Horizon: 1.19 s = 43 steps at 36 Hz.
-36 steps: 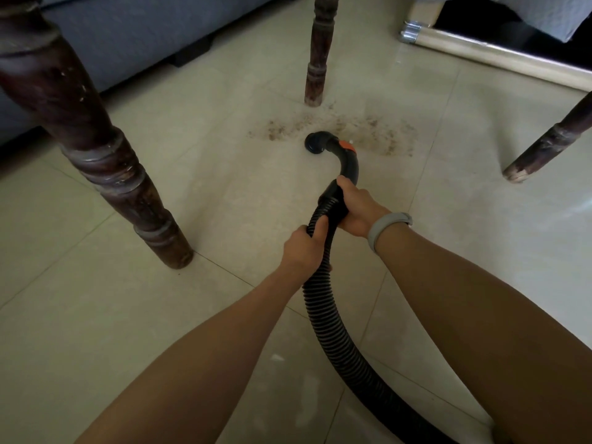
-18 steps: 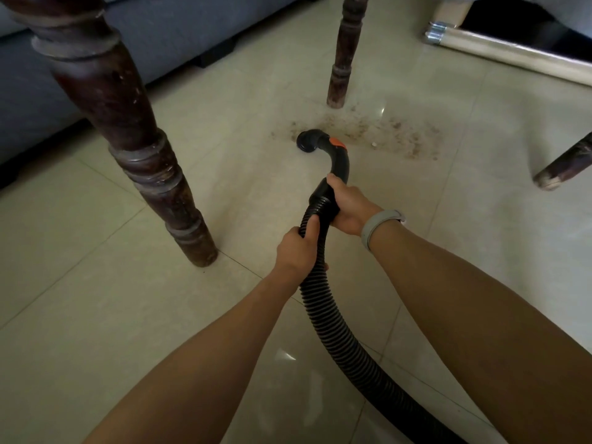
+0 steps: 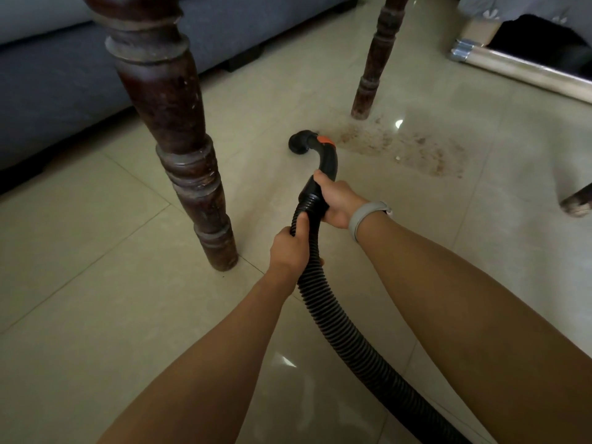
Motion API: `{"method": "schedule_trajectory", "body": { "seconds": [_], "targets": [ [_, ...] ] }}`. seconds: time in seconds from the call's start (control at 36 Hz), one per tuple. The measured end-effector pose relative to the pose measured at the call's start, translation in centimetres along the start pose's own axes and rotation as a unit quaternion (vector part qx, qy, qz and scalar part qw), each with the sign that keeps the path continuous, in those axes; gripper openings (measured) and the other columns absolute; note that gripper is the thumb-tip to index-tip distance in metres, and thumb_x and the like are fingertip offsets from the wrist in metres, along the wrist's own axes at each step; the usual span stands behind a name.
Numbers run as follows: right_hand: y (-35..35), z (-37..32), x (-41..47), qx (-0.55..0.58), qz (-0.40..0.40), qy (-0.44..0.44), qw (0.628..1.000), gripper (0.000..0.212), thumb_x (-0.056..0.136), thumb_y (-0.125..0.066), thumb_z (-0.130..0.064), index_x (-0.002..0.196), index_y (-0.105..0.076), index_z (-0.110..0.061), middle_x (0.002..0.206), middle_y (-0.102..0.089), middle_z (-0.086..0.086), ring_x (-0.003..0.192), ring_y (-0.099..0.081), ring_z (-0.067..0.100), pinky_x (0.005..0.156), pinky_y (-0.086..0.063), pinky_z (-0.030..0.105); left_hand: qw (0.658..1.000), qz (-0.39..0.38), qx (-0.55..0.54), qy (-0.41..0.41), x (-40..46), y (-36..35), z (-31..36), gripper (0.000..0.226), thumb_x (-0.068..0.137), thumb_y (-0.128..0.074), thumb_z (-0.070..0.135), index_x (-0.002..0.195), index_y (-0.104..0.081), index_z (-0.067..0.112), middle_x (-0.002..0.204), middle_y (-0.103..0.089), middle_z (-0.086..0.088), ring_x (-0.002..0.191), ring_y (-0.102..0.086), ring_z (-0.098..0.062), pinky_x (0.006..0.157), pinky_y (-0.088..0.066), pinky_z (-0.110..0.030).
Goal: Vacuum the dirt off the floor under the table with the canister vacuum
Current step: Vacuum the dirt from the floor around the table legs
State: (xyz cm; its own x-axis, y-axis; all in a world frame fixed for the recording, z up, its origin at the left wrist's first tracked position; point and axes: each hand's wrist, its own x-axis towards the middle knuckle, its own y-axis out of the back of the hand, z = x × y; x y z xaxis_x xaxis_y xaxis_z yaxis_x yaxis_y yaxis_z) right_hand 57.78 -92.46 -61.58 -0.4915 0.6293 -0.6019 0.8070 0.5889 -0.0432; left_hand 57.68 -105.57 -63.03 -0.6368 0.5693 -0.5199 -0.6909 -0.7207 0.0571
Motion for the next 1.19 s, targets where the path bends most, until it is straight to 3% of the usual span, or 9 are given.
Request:
{"method": "schedule_trajectory", "body": {
  "seconds": [0.14, 0.31, 0.39, 0.5, 0.64, 0.72, 0.86, 1.0, 1.19],
  "targets": [
    [-0.3, 0.4, -0.1, -0.036, 0.012, 0.003, 0.999, 0.033, 0.097, -0.052, -0.035, 0.109, -0.044, -0.007, 0.104, -0.057, 0.014, 0.105, -0.061, 0.035, 0.092, -0.051, 0.049, 1.000, -0.011, -0.014, 0.011, 0.0, 0.1, -0.7, 0.048, 0.098, -0.040, 0.048, 0.100, -0.053, 0.002, 0.080, -0.061, -0.017, 0.057, -0.062, -0.029, 0.068, -0.059, -0.047],
    [1.9, 2.3, -1.2, -0.060, 0.026, 0.007, 0.998, 0.042, 0.095, -0.054, -0.037, 0.119, -0.049, -0.003, 0.103, -0.060, 0.013, 0.094, -0.062, 0.029, 0.079, -0.053, 0.042, 0.998, -0.056, 0.023, 0.008, -1.5, -0.8, -2.3, 0.044, 0.099, -0.039, 0.046, 0.095, -0.051, 0.003, 0.074, -0.061, -0.014, 0.055, -0.062, -0.027, 0.064, -0.059, -0.044],
    [3.1, 3.2, -2.1, -0.073, 0.026, 0.012, 0.997, 0.044, 0.095, -0.054, -0.037, 0.121, -0.049, -0.002, 0.111, -0.061, 0.016, 0.098, -0.062, 0.031, 0.081, -0.054, 0.042, 0.995, -0.093, 0.033, 0.010, -2.4, -1.2, -3.2, 0.048, 0.098, -0.039, 0.047, 0.103, -0.051, 0.001, 0.077, -0.062, -0.013, 0.057, -0.063, -0.027, 0.066, -0.058, -0.044],
    [4.7, 4.3, -3.4, -0.101, 0.037, 0.028, 0.994, 0.046, 0.095, -0.055, -0.036, 0.123, -0.048, -0.001, 0.115, -0.061, 0.018, 0.098, -0.062, 0.031, 0.080, -0.054, 0.042, 0.986, -0.158, 0.033, 0.033, -3.8, -2.1, -4.2, 0.046, 0.096, -0.039, 0.050, 0.097, -0.052, 0.006, 0.084, -0.062, -0.014, 0.067, -0.066, -0.027, 0.071, -0.058, -0.041],
    [7.6, 5.4, -5.0, -0.136, 0.060, 0.047, 0.988, 0.048, 0.094, -0.056, -0.036, 0.124, -0.046, 0.000, 0.114, -0.060, 0.019, 0.100, -0.062, 0.034, 0.083, -0.054, 0.044, 0.975, -0.211, 0.013, 0.075, -5.2, -4.6, -5.6, 0.054, 0.094, -0.041, 0.054, 0.114, -0.046, 0.005, 0.088, -0.059, -0.011, 0.070, -0.065, -0.024, 0.071, -0.059, -0.037],
    [9.5, 5.3, -5.7, -0.123, 0.088, 0.050, 0.987, 0.050, 0.094, -0.056, -0.036, 0.126, -0.043, 0.000, 0.114, -0.058, 0.018, 0.097, -0.060, 0.032, 0.079, -0.053, 0.041, 0.970, -0.230, 0.027, 0.068, -5.6, -6.1, -5.4, 0.048, 0.095, -0.038, 0.055, 0.107, -0.046, 0.010, 0.088, -0.058, -0.011, 0.073, -0.064, -0.026, 0.078, -0.057, -0.043],
    [12.8, 5.2, -6.7, -0.076, 0.147, 0.031, 0.986, 0.053, 0.093, -0.058, -0.035, 0.128, -0.041, 0.001, 0.118, -0.058, 0.021, 0.102, -0.061, 0.037, 0.083, -0.054, 0.047, 0.959, -0.270, 0.071, 0.043, -6.0, -8.4, -4.9, 0.054, 0.095, -0.036, 0.056, 0.112, -0.046, 0.006, 0.088, -0.058, -0.011, 0.069, -0.064, -0.023, 0.067, -0.058, -0.034],
    [16.4, 5.7, -7.7, -0.050, 0.194, 0.022, 0.980, 0.048, 0.094, -0.057, -0.034, 0.126, -0.042, -0.002, 0.112, -0.058, 0.019, 0.101, -0.061, 0.039, 0.087, -0.053, 0.052, 0.941, -0.314, 0.128, 0.012, -7.0, -10.8, -4.1, 0.044, 0.095, -0.035, 0.056, 0.087, -0.047, 0.015, 0.081, -0.057, -0.010, 0.072, -0.062, -0.027, 0.074, -0.056, -0.040],
    [21.1, 6.5, -8.7, -0.017, 0.271, -0.001, 0.962, 0.056, 0.093, -0.056, -0.036, 0.133, -0.038, 0.000, 0.118, -0.055, 0.019, 0.101, -0.059, 0.038, 0.088, -0.052, 0.051, 0.917, -0.338, 0.213, -0.027, -8.3, -14.5, -3.7, 0.045, 0.098, -0.032, 0.052, 0.095, -0.045, 0.009, 0.084, -0.057, -0.012, 0.069, -0.061, -0.026, 0.074, -0.056, -0.040]
  ]
}}
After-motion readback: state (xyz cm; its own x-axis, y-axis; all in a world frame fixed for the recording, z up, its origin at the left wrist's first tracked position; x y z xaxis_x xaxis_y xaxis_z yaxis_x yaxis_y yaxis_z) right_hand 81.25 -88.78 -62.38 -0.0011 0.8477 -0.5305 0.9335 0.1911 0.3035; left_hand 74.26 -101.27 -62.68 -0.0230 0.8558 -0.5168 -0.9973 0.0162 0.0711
